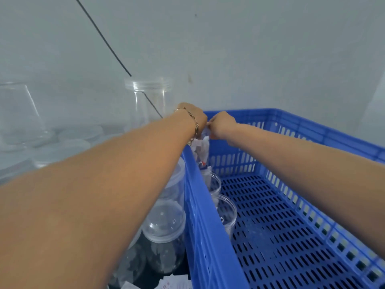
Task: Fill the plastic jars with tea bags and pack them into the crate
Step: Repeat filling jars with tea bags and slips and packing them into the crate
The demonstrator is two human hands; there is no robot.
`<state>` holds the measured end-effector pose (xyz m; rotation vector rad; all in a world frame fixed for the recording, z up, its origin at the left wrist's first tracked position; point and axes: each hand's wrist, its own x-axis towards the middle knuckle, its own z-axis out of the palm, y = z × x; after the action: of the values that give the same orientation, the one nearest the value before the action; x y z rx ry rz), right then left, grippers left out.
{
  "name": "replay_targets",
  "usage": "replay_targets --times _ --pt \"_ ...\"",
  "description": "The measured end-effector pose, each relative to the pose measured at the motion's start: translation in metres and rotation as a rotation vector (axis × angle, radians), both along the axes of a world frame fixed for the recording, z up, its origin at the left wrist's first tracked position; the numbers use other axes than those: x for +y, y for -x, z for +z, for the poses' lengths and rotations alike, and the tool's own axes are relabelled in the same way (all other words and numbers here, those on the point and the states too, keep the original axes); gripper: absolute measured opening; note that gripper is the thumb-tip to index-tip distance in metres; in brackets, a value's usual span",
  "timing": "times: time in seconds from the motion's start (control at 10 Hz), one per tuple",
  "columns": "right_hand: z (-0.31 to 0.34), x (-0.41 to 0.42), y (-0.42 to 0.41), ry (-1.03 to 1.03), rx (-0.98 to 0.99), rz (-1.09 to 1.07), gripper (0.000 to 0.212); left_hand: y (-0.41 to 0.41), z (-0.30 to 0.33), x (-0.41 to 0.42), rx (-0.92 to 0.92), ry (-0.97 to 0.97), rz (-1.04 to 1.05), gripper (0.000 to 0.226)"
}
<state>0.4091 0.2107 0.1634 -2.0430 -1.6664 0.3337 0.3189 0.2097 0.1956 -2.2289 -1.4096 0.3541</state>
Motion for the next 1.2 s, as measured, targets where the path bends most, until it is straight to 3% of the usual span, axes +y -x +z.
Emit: replay_targets --times 0.1,0.2,0.3,0.4,0.5,0.6,0.7,0.8,0.9,1.1,1.2 --pt "-0.004 -0.004 -0.002 -0.009 0.199 0.057 0.019 0.004 0.000 0.001 -0.070 0.025 0.029 0.030" --pt "-0.005 -0.007 -0.003 -0.010 0.268 0.076 0.019 0.004 0.004 -0.001 -0.106 0.040 0.032 0.034" --pt "-0.002 -0.010 -0.002 -0.034 0.349 0.060 0.018 -0.002 0.004 -0.004 -0.171 0.047 -0.022 0.012" --pt "-0.001 -0.010 -0.002 -0.070 0.330 0.035 0.030 -0.006 -0.001 -0.004 -0.202 0.036 -0.072 0.010" --pt "-0.001 -0.015 -0.004 -0.111 0.454 -0.116 0.029 -0.009 -0.005 0.000 -0.205 0.010 -0.130 0.015" --pt "0.001 -0.011 -0.007 -0.078 0.289 -0.140 0.014 -0.008 -0.007 0.004 -0.216 -0.002 -0.138 0.016" --pt "-0.002 -0.005 -0.009 -0.048 0.273 -0.051 0.025 -0.007 -0.009 0.012 -0.201 -0.014 -0.150 0.020" --pt "-0.002 -0.008 -0.006 -0.056 0.274 -0.005 0.032 -0.007 -0.009 0.010 -0.178 -0.007 -0.145 0.012" --pt "-0.001 -0.004 -0.005 -0.011 0.315 -0.065 0.010 -0.006 -0.007 0.003 -0.121 0.013 -0.115 0.010" --pt "0.007 -0.017 -0.013 0.062 0.343 0.065 0.022 -0.006 0.001 -0.026 -0.160 0.023 -0.152 0.011" --pt "0.007 -0.022 -0.015 0.049 0.392 0.058 0.014 -0.006 0.006 -0.043 -0.141 0.026 -0.171 0.006"
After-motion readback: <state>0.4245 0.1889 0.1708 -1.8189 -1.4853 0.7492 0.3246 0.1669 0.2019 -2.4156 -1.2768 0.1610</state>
